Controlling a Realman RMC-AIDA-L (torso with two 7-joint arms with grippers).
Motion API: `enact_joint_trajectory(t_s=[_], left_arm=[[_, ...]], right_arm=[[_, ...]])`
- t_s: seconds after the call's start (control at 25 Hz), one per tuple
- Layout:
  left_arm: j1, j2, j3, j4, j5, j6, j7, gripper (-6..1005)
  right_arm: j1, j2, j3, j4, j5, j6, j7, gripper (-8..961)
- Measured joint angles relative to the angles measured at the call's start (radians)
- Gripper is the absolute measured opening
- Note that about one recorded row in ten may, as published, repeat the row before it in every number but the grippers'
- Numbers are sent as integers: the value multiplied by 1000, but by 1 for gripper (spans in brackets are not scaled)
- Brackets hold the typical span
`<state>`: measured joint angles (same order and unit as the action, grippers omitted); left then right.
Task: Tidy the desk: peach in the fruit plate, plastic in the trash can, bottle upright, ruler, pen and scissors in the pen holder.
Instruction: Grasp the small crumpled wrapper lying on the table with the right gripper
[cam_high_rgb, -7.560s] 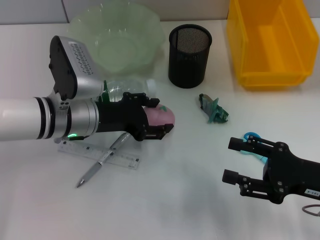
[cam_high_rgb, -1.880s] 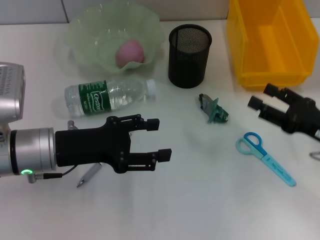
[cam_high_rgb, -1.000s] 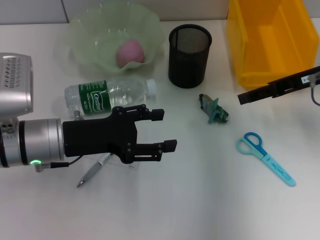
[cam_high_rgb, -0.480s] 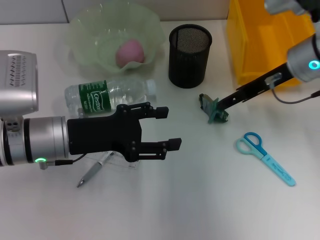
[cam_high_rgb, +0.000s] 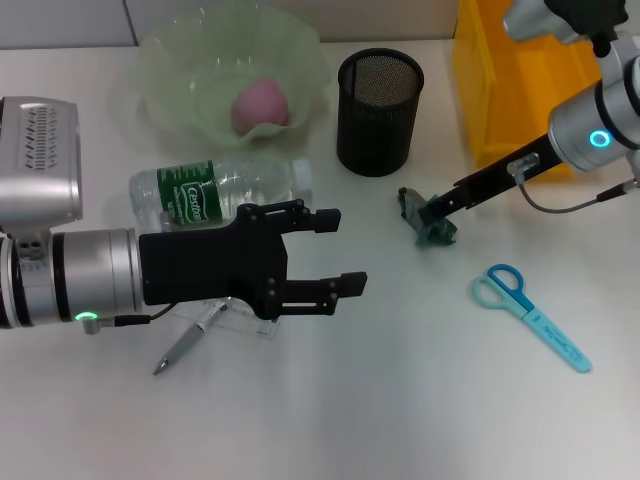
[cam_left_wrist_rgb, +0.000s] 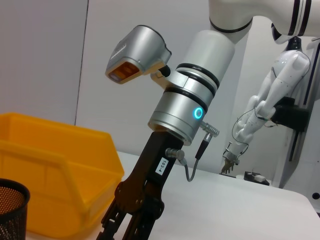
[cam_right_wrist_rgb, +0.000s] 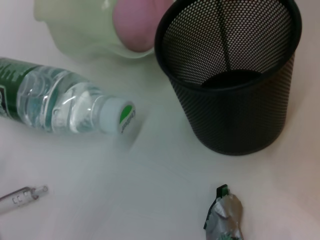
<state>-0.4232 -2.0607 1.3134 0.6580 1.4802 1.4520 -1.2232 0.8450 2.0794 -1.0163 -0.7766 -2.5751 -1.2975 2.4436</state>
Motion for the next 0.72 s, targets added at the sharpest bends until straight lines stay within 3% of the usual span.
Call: enact_joint_trajectory(t_s=[0.44,0.72], left_arm=[[0,-1,-2,-4,0,0,5,787],[0,-1,-2,-7,0,1,14,786]], right_arm=[[23,5,-36,51,4,54,0,760],[23,5,-48,51,13,60,-4,593]])
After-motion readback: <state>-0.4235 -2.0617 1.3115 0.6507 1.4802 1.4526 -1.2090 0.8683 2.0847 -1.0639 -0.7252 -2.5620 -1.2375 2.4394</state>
